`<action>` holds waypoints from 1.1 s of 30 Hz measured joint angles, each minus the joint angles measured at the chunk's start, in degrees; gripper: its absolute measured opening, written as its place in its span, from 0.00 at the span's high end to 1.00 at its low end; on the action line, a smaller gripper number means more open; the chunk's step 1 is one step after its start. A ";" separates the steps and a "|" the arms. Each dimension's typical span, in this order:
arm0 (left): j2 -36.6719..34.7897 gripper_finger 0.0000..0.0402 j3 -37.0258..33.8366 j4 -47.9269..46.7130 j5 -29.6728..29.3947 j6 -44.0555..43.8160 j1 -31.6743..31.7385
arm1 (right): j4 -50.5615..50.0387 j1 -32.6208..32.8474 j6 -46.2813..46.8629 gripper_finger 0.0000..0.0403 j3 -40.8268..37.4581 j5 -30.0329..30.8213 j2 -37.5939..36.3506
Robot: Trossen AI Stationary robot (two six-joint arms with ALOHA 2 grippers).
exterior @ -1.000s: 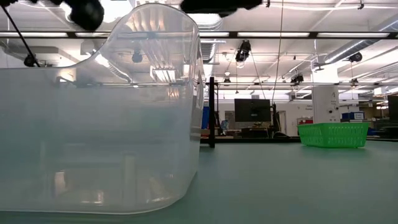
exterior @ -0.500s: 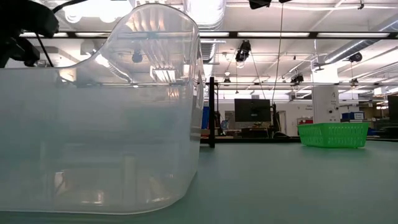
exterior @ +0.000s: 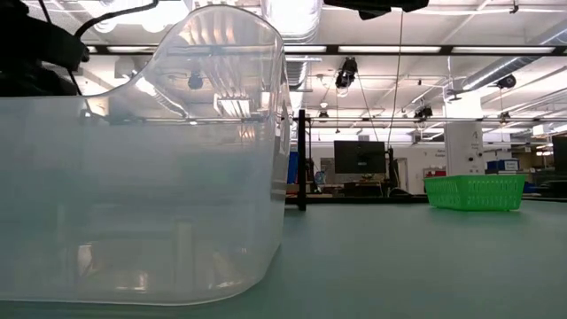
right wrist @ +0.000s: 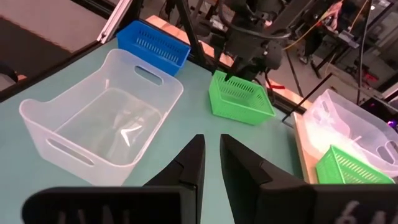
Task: Stack baskets on shelf by color
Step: Stack the left green bin on top of the other green bin on the shelf
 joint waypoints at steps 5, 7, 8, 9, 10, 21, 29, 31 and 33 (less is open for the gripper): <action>4.05 0.65 -0.78 1.48 -0.89 -0.31 0.04 | -0.21 0.00 0.09 0.89 0.00 1.25 -0.09; 5.72 0.67 -0.79 1.49 -0.94 -0.35 0.03 | -0.39 0.00 0.13 0.89 0.00 1.25 -0.09; 6.54 0.68 -0.82 1.49 -0.94 -0.36 0.02 | -0.37 0.00 0.14 0.89 0.00 1.27 -0.09; 7.24 0.70 -0.84 1.47 -0.94 -0.36 0.02 | -0.37 0.00 0.19 0.89 0.00 1.27 -0.09; 7.80 0.73 -0.84 1.48 -0.94 -0.34 0.02 | -0.35 0.00 0.23 0.89 0.00 1.27 -0.09; 8.38 0.99 2.42 -0.08 -0.77 -0.42 0.00 | -0.39 0.00 0.79 0.89 0.00 1.29 -0.09; 8.33 1.00 19.24 -6.91 -1.13 4.77 0.00 | -1.60 0.00 1.31 0.89 0.00 1.43 -0.09; 8.33 1.00 24.29 -6.59 -3.19 7.59 0.02 | -2.33 0.00 1.55 0.89 0.00 2.58 -0.19; 8.42 1.00 28.75 -6.41 -6.64 11.26 0.05 | -2.97 0.00 1.61 0.89 0.00 4.06 -0.30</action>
